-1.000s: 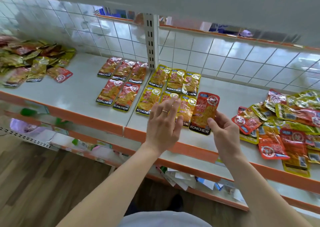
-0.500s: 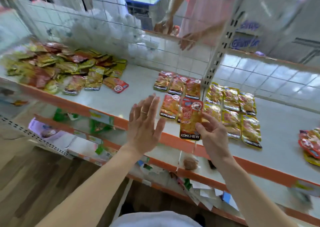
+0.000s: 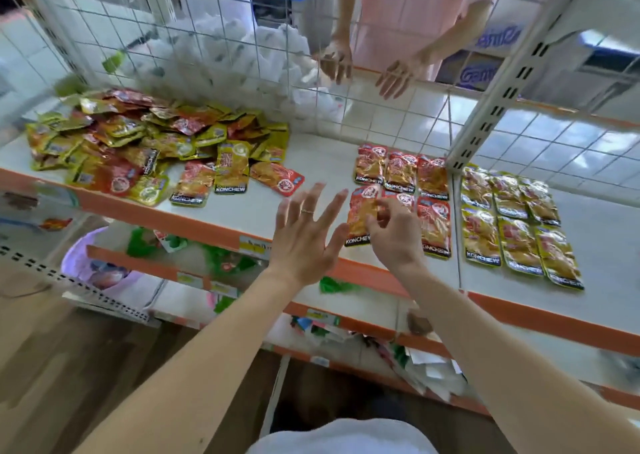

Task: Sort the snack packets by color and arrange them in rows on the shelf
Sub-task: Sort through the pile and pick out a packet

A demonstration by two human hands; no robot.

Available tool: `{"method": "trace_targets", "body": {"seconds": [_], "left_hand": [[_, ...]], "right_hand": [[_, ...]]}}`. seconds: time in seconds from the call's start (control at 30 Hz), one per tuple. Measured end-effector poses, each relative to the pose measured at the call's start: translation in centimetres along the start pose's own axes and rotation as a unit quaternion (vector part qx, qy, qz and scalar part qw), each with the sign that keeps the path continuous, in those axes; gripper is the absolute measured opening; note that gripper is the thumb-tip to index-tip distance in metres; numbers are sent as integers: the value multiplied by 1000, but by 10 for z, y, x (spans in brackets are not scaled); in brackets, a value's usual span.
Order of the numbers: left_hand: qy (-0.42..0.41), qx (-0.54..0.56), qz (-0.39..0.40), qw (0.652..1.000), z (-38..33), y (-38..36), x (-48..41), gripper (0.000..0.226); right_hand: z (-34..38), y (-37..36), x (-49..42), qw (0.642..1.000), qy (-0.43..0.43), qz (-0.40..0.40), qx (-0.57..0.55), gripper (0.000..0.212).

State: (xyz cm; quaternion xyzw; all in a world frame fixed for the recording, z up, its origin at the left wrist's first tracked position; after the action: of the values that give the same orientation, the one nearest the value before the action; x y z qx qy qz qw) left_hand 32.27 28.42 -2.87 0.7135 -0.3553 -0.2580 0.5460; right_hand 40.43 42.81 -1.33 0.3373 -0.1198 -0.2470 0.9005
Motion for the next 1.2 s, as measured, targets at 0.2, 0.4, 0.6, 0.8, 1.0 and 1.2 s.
{"method": "trace_targets", "body": {"seconds": [0.2, 0.4, 0.6, 0.8, 1.0, 1.2], "left_hand": [[-87, -25, 106, 990, -38, -25, -18, 58], [-109, -37, 148, 982, -46, -38, -28, 57], [-96, -22, 164, 981, -51, -45, -42, 71], [-109, -52, 143, 982, -54, -47, -42, 74], [-135, -113, 169, 970, -58, -49, -38, 73], [-127, -97, 213, 964, -57, -52, -42, 67]], "right_hand": [[-22, 13, 21, 979, 66, -66, 182, 31], [-71, 32, 31, 957, 77, -2, 279, 34], [-78, 14, 26, 931, -14, 137, 338, 57], [-78, 17, 27, 941, -5, 124, 315, 65], [-81, 26, 31, 959, -40, 59, 276, 63], [-86, 25, 29, 958, -59, 39, 279, 48]]}}
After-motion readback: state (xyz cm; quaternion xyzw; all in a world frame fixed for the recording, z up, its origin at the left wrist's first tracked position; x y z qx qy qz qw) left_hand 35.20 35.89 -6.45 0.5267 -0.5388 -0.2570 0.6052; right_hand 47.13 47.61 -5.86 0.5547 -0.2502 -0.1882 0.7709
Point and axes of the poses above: each hand's wrist, its own x-axis away from the middle knuckle, its own y-axis out of the back of the hand, z = x × y, the point moved 8 cm from there along -x, towards the middle knuckle, and after that the axes turned 15 degrees about z, right-handed, at the moved point
